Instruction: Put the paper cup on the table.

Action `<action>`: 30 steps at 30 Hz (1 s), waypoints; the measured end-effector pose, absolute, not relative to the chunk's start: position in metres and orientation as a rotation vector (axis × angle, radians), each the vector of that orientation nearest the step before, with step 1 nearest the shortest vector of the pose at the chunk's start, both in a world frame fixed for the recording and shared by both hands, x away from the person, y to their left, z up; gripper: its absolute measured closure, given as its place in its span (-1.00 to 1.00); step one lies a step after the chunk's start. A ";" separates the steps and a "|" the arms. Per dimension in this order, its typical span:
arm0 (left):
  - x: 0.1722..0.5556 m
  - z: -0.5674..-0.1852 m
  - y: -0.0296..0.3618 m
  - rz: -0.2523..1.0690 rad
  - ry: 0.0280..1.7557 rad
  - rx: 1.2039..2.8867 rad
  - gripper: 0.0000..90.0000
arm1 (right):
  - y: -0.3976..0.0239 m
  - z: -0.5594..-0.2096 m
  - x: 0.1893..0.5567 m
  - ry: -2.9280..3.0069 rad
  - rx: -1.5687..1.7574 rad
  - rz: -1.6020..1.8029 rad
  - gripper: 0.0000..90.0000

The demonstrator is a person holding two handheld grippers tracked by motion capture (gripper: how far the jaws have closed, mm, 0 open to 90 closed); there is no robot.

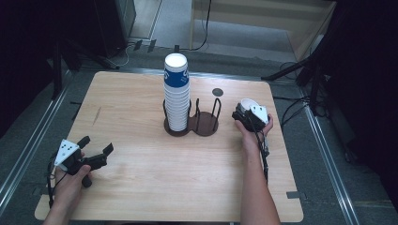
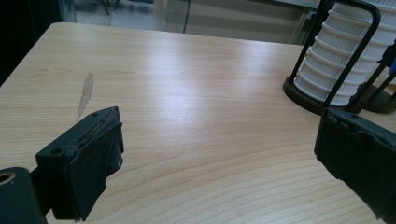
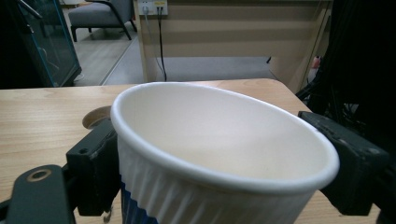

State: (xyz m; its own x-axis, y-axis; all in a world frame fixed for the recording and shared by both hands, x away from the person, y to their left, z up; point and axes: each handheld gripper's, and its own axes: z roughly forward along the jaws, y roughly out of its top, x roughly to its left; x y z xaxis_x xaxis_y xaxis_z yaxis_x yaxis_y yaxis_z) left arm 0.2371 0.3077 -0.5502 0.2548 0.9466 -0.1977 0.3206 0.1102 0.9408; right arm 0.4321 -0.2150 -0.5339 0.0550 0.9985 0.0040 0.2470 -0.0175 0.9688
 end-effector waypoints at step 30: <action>0.236 -0.549 0.310 0.712 1.276 1.408 -0.96 | -0.219 -0.511 0.396 1.432 1.418 1.160 -1.00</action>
